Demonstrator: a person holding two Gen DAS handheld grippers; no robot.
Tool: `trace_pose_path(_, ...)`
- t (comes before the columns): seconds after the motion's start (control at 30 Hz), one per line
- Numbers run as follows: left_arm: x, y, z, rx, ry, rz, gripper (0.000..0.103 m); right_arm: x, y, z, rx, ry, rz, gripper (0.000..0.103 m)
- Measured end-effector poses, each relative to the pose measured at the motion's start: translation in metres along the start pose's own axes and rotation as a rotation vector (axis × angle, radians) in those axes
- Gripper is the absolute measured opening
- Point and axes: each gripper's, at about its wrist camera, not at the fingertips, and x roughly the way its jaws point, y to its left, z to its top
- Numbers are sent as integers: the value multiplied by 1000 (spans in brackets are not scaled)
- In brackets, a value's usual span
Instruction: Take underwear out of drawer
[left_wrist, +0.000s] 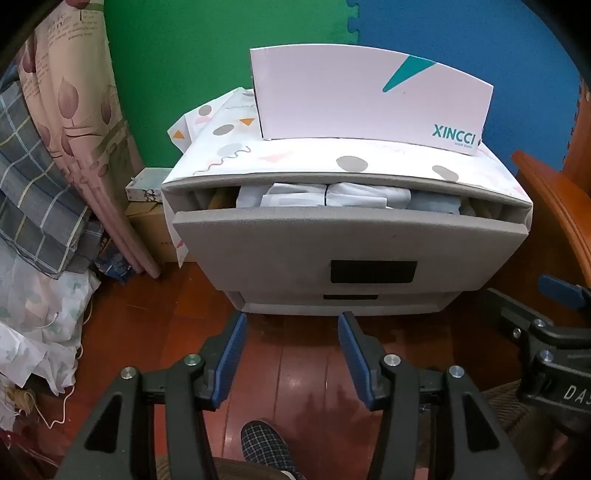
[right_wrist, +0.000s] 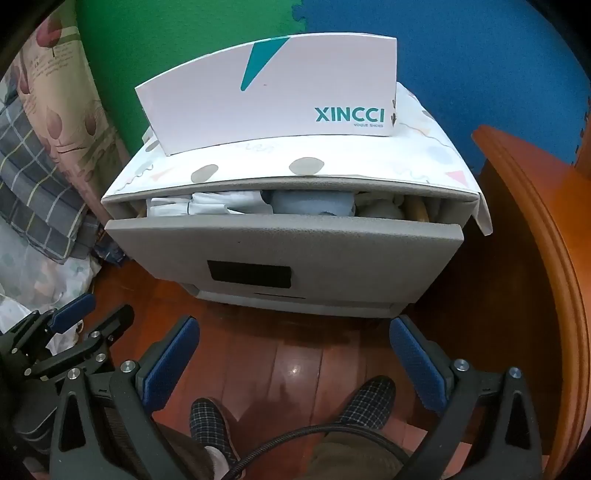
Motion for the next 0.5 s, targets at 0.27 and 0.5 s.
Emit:
trace_pose_path(0.27,0,0,-1,-6,-9,-5,53,0,-2,1,7,2,-2,102)
trace_pose_path(0.5,-1,3,-2,-2,-7,-11,53,2,-6,0,21,-6,14,102)
